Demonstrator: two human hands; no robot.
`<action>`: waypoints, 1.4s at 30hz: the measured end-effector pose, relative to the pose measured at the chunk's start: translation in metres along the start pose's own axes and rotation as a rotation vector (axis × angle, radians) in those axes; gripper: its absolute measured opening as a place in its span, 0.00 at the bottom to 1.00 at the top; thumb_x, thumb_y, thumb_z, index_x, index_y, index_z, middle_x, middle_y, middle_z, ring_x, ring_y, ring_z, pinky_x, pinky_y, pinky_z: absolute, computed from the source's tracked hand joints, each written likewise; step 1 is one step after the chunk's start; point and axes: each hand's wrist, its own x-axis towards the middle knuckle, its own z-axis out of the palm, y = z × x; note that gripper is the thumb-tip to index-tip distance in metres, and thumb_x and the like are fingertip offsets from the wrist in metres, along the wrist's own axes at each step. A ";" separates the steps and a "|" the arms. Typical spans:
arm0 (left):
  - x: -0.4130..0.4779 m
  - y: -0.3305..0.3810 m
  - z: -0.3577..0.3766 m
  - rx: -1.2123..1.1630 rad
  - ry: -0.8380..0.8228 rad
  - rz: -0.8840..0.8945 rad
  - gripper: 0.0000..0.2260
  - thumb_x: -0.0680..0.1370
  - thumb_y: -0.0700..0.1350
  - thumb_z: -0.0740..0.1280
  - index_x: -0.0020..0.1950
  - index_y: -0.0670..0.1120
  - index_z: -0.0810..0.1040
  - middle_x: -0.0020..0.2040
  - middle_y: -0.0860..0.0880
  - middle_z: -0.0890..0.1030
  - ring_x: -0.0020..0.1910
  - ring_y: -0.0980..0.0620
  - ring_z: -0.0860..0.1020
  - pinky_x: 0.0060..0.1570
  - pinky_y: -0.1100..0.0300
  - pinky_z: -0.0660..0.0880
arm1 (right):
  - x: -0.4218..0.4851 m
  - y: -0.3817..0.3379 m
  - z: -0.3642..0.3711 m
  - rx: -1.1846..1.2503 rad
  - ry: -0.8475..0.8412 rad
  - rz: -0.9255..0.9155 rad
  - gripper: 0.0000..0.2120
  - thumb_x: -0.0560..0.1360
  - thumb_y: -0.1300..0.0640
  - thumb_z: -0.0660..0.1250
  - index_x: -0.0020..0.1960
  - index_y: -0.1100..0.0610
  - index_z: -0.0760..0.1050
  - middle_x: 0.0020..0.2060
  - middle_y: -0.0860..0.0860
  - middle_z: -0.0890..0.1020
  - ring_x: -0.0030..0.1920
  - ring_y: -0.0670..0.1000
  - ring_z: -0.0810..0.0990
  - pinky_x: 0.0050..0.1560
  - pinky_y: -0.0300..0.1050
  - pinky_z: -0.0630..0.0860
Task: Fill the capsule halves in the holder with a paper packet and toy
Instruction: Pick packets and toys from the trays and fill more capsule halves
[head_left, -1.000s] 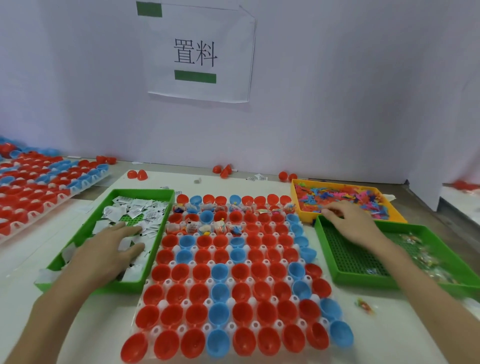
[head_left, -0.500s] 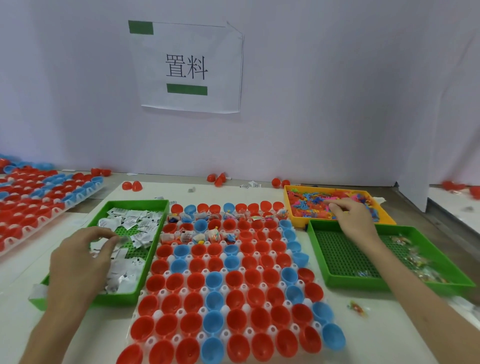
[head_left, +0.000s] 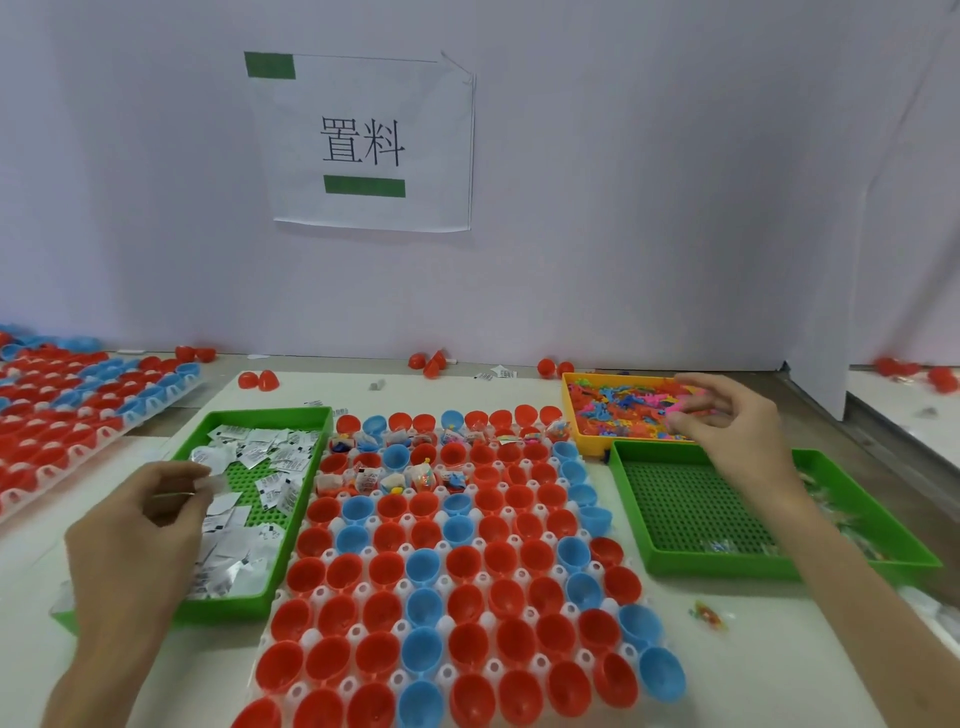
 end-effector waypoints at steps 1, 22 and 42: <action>-0.001 0.002 0.001 0.023 -0.003 -0.014 0.07 0.77 0.43 0.72 0.53 0.53 0.80 0.46 0.47 0.85 0.42 0.51 0.83 0.44 0.76 0.73 | -0.001 -0.002 -0.005 0.004 -0.017 0.012 0.17 0.72 0.67 0.75 0.56 0.52 0.81 0.41 0.51 0.84 0.39 0.48 0.82 0.41 0.29 0.76; 0.003 -0.014 0.000 0.023 -0.123 -0.077 0.09 0.77 0.43 0.71 0.48 0.58 0.79 0.40 0.66 0.80 0.36 0.67 0.78 0.32 0.76 0.71 | -0.043 -0.010 -0.066 -0.450 -0.718 0.200 0.07 0.70 0.57 0.79 0.36 0.46 0.85 0.36 0.44 0.85 0.34 0.37 0.79 0.36 0.30 0.71; -0.027 0.062 -0.004 -0.125 -0.016 0.024 0.10 0.77 0.45 0.70 0.57 0.43 0.83 0.50 0.42 0.85 0.48 0.46 0.83 0.54 0.62 0.77 | -0.047 -0.019 -0.036 -0.051 -0.369 0.030 0.06 0.71 0.66 0.76 0.43 0.57 0.84 0.36 0.51 0.87 0.41 0.49 0.87 0.47 0.38 0.81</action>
